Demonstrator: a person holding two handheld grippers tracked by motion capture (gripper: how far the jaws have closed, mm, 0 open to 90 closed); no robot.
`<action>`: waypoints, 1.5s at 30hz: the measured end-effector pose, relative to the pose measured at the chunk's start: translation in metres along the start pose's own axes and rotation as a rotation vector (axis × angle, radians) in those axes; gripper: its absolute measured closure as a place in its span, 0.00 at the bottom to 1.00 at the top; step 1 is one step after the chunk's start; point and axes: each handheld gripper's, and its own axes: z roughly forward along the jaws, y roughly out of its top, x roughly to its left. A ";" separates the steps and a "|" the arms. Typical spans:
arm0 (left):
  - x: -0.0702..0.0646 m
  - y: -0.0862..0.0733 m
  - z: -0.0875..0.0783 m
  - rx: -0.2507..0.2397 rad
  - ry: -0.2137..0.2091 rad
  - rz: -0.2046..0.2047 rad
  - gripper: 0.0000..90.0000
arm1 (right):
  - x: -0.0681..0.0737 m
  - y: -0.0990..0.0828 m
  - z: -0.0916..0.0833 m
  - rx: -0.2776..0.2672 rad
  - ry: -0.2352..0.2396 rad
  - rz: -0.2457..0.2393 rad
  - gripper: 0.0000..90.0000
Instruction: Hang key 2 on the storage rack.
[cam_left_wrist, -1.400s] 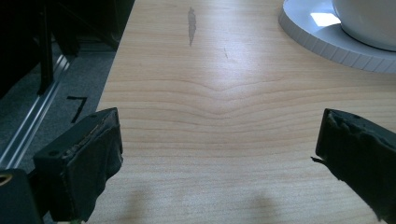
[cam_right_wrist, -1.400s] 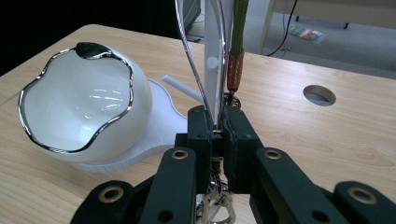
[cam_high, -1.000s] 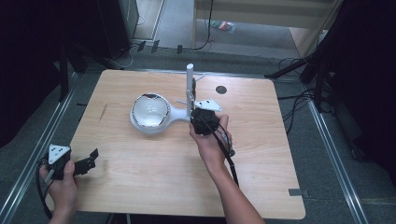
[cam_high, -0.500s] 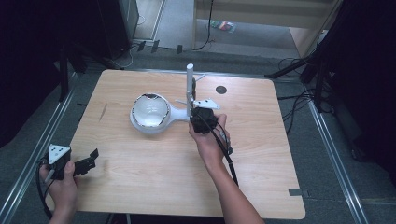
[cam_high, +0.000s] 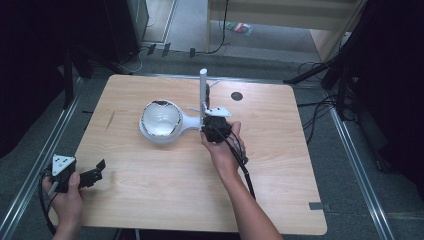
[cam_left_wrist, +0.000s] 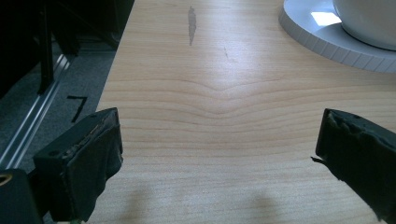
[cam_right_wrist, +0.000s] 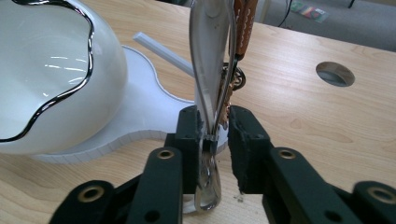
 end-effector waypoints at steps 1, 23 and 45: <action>0.000 0.000 0.000 0.000 0.000 0.000 0.01 | -0.001 0.000 -0.001 -0.001 0.008 0.001 0.81; 0.000 0.000 0.000 -0.004 0.002 0.002 0.01 | -0.017 0.001 -0.043 -0.104 0.039 -0.007 0.00; 0.001 0.000 0.000 -0.004 0.000 -0.006 0.01 | -0.040 -0.026 -0.067 -0.074 0.026 -0.028 0.00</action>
